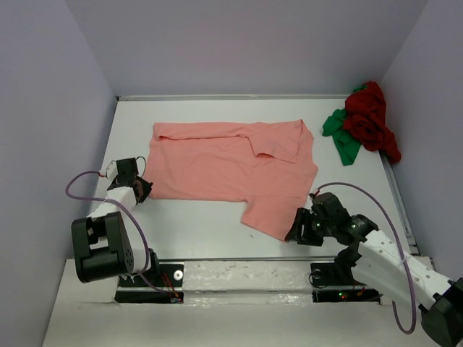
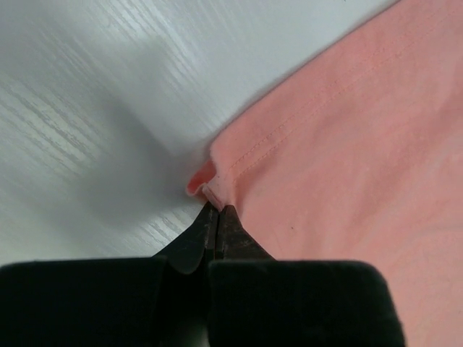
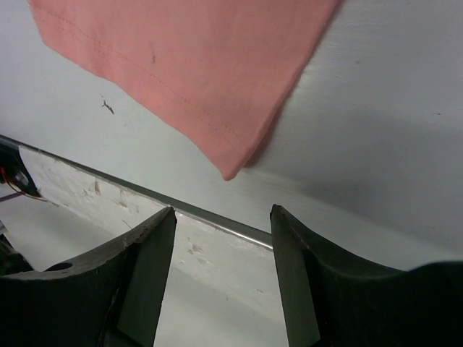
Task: Fold and stack the t-shirts
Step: Fold the tshirt
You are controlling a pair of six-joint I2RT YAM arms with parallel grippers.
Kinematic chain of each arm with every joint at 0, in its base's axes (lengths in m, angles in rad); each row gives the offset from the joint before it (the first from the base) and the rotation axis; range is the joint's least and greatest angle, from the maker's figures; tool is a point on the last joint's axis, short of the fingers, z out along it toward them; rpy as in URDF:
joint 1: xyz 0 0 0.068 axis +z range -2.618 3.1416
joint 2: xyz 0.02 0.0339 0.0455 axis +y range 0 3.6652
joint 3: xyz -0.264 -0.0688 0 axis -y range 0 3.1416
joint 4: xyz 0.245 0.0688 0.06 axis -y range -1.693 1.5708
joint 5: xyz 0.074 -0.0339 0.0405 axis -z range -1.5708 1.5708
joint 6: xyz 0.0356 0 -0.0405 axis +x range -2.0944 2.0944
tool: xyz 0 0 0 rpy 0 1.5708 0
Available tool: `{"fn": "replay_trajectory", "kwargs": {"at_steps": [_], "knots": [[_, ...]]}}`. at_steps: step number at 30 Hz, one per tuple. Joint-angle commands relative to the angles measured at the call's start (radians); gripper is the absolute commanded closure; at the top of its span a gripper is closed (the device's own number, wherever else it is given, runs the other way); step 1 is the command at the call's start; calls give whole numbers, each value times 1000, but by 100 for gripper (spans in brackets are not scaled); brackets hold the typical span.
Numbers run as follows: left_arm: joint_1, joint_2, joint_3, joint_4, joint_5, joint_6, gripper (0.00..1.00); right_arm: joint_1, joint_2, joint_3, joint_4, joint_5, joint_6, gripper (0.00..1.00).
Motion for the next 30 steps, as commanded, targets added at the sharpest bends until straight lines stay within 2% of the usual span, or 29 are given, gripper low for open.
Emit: {"fn": "replay_trajectory", "kwargs": {"at_steps": [1,3,6,9,15,23,30], "knots": [[2,-23,-10,66,65,37,100,86,46,-8,94,54,92,39],[2,-12,2,74,74,51,100,178,101,-1,164,106,122,39],[2,-5,12,80,96,63,100,264,309,39,236,173,158,39],[4,-8,15,83,107,68,100,289,373,59,301,195,168,40],[2,-58,6,71,76,69,100,289,276,64,292,266,194,40],[2,-62,12,69,81,72,100,289,230,49,226,269,194,40],[2,-39,15,75,91,71,100,209,121,27,136,258,194,40]]}}
